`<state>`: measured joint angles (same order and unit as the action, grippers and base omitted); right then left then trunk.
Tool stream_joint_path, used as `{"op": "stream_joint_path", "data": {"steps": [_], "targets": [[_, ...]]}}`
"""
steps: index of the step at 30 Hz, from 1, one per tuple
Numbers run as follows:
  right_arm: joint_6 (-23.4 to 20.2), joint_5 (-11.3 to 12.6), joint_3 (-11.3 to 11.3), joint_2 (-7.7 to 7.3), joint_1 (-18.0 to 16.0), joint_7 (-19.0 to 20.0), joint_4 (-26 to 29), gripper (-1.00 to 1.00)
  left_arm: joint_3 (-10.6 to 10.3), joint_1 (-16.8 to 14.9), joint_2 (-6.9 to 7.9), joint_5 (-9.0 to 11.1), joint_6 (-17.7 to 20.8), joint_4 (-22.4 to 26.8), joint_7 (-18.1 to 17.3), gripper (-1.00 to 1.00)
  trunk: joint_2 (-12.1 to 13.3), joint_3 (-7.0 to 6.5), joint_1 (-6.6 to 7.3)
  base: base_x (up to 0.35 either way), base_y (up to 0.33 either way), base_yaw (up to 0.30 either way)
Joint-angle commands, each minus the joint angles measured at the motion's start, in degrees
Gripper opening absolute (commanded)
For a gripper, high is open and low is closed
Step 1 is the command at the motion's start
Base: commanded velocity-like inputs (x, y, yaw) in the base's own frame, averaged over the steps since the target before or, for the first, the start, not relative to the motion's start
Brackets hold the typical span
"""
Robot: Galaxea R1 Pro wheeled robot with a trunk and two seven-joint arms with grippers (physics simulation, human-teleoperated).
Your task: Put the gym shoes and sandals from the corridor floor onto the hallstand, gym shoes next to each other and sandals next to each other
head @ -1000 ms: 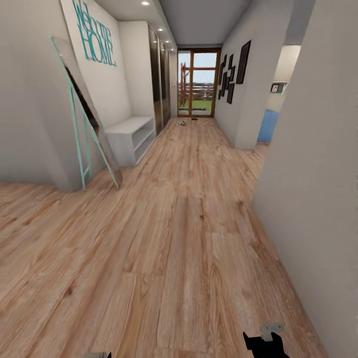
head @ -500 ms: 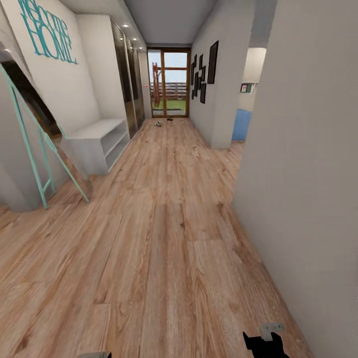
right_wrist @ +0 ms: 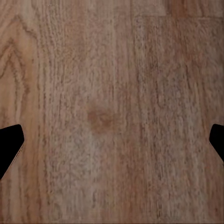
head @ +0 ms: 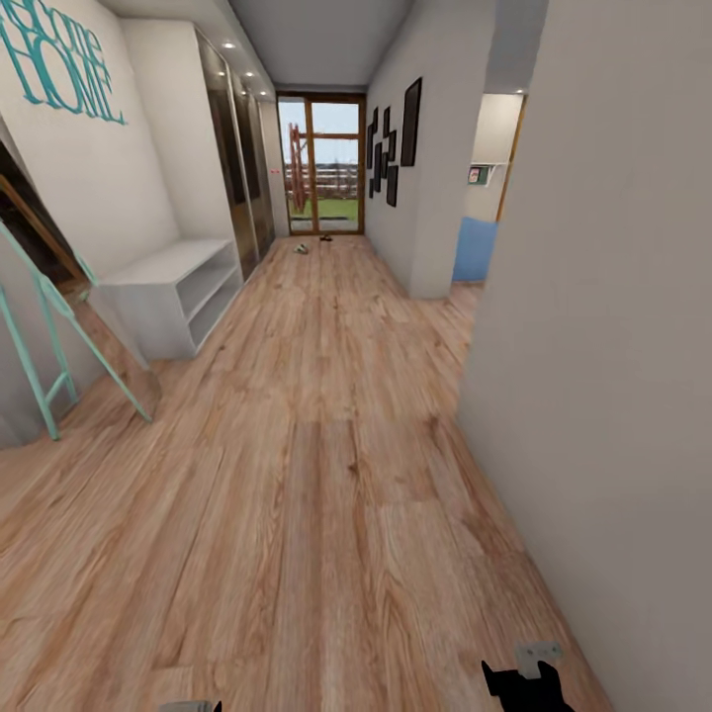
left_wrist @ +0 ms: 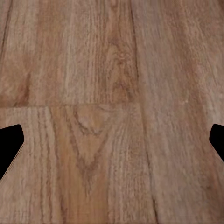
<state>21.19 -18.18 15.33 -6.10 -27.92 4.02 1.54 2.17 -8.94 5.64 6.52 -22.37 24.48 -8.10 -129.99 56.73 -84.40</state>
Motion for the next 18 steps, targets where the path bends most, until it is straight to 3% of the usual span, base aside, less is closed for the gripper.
{"op": "stream_joint_path", "data": {"steps": [1,18], "targets": [[0.2,-0.2,0.5,-0.02,0.0,0.3,0.0,1.0,0.2,0.0,-0.01,0.6,0.0,0.0,-0.6,1.0,0.0,0.05,-0.02,0.338,0.0,-0.005],[0.2,-0.3,0.5,-0.05,0.0,0.2,-0.1,1.0,0.2,0.0,-0.01,0.6,0.0,0.0,-0.6,1.0,0.0,0.05,-0.02,0.338,0.0,-0.001]]}}
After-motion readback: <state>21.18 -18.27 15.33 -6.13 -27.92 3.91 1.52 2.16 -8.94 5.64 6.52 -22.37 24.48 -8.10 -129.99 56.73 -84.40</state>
